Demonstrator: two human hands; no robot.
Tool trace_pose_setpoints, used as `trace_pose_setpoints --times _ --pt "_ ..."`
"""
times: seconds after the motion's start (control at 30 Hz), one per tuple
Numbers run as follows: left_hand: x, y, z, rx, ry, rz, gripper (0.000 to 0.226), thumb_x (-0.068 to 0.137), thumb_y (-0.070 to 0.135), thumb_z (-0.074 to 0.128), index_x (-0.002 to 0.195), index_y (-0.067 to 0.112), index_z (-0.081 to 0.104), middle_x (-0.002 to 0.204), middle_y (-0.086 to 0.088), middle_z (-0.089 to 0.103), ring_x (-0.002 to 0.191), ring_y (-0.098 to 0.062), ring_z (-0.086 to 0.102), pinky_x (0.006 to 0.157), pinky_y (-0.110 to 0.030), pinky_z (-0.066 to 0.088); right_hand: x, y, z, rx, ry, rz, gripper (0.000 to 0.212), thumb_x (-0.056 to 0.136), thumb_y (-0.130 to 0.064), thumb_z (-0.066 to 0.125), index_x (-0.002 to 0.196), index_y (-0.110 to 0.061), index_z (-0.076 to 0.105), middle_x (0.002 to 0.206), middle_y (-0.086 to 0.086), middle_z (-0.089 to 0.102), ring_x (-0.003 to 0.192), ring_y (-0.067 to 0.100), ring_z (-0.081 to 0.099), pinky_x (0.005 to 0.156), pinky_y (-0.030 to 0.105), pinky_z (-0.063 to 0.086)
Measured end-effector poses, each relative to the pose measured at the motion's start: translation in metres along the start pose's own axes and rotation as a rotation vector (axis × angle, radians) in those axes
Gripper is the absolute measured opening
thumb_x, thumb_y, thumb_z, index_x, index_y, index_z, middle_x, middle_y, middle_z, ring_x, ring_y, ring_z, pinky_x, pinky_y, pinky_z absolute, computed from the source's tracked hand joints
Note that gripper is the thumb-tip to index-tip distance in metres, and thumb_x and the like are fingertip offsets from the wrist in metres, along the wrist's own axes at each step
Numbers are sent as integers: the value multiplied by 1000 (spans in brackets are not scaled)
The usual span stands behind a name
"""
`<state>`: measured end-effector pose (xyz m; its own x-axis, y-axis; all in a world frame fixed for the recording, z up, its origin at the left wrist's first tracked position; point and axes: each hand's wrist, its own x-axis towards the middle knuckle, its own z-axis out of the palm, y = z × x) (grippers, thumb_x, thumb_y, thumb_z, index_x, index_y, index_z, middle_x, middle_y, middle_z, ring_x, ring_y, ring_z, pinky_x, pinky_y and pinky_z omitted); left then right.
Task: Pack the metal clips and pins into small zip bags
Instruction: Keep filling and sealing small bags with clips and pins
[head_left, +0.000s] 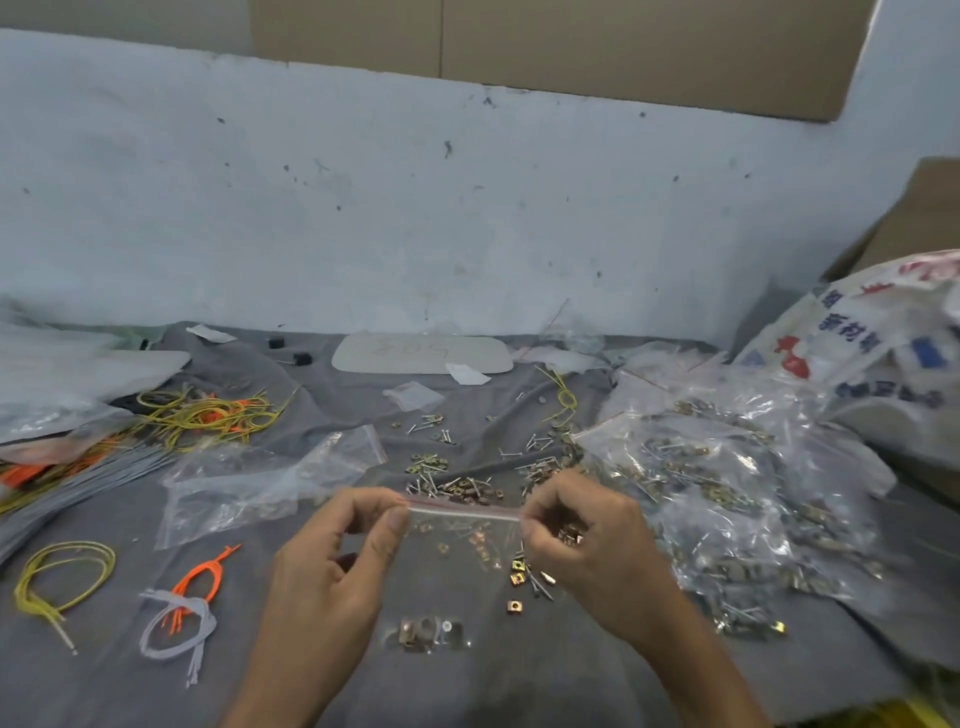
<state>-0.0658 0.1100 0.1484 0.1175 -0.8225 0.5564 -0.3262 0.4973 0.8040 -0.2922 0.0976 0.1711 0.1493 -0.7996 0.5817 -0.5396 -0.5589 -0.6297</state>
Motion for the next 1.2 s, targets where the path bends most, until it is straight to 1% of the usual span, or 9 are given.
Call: trace_pose_setpoints --times 0.07,0.2,0.3,0.37,0.5,0.87,0.9,1.03,1.2 --pt "1 -2 -2 66 -84 -2 12 90 50 68 101 45 67 89 12 68 61 -10 58 57 -30 49 -2 -2 -4 20 23 -12 5 78 -26 60 73 -29 61 76 -14 62 68 7 57 63 12 41" --pt "4 8 5 369 -224 158 45 80 65 61 122 51 60 116 33 60 113 9 51 93 -29 39 -4 -7 -3 -74 -68 -106 4 83 -24 61 81 -26 63 83 -14 60 77 7 58 70 14 44" --pt "4 19 24 350 -274 312 27 87 56 55 96 39 74 92 26 68 90 -2 64 81 -47 51 -7 -8 1 -109 -103 -182 2 87 -21 64 86 -21 66 84 -18 56 76 0 54 71 13 42" --pt "4 20 29 286 -277 297 23 86 54 56 84 39 73 79 23 67 76 2 59 75 -41 49 -11 -6 -1 -83 -106 -166 3 88 -19 66 87 -21 66 83 -15 57 76 4 55 70 18 45" --pt "0 15 28 231 -258 260 10 80 52 60 74 46 65 79 24 66 76 2 56 73 -25 43 -22 -4 -7 -41 -45 -86 5 87 -23 63 83 -25 63 82 -14 59 75 8 57 67 17 44" --pt "3 -7 7 257 -243 101 12 77 45 63 80 34 66 79 17 63 76 -1 55 67 -7 36 -24 5 -17 62 7 22 12 87 -32 57 81 -23 62 73 -16 58 66 5 52 61 15 39" --pt "4 -15 4 267 -218 86 6 79 38 68 85 36 66 80 17 63 75 -1 54 66 -8 36 -21 11 -21 100 11 52 12 87 -32 57 81 -23 62 70 -14 58 62 4 50 59 15 39" --pt "8 -48 -7 273 -141 -85 48 80 0 79 85 45 66 77 19 63 68 -2 50 63 -14 37 16 47 -59 138 8 240 11 93 -31 61 84 -29 66 62 -7 55 52 7 44 45 18 37" --pt "4 -77 0 303 -108 -180 39 80 3 80 67 37 68 75 25 63 66 2 51 62 -10 37 96 103 -133 82 173 313 11 99 -20 60 91 -19 67 75 1 64 71 17 60 67 29 55"
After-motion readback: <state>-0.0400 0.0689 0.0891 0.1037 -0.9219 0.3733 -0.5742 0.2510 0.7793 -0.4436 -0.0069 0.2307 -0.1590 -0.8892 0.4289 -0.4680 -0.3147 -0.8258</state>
